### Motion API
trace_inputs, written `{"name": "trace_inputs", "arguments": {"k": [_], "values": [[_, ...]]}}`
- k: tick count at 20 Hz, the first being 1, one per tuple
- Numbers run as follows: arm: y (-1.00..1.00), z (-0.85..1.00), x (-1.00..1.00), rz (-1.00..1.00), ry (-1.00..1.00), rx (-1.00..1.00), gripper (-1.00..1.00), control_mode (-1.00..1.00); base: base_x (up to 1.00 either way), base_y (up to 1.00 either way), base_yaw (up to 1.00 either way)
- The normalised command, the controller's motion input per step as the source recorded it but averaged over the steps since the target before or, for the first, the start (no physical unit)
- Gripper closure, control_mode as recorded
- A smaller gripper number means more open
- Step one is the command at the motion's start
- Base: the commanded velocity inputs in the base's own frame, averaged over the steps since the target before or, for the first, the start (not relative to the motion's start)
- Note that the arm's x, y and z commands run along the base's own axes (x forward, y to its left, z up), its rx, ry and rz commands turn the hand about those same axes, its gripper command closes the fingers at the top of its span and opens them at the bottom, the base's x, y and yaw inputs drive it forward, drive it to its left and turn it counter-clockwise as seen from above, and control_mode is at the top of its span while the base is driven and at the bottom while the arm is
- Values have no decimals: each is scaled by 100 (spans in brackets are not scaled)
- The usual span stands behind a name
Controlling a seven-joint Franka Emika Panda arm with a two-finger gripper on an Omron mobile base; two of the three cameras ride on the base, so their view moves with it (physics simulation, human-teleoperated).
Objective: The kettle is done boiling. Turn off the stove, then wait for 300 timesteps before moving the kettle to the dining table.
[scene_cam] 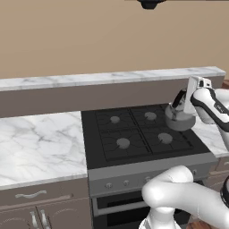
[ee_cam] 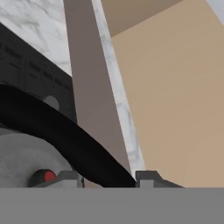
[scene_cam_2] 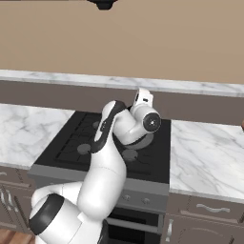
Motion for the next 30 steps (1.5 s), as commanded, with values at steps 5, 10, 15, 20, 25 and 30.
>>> {"name": "trace_inputs", "arguments": {"k": [5,10,15,20,25,30], "values": [[0,0,0,0,0,0,100,100,0,-10,0],[0,0,0,0,0,0,100,100,0,-28,-1],[0,0,0,0,0,0,100,100,0,-36,-1],[0,0,0,0,0,0,100,100,-2,-43,-2],[0,0,0,0,0,0,100,100,-17,-53,-4],[0,0,0,0,0,0,100,100,-19,-53,-4]]}}
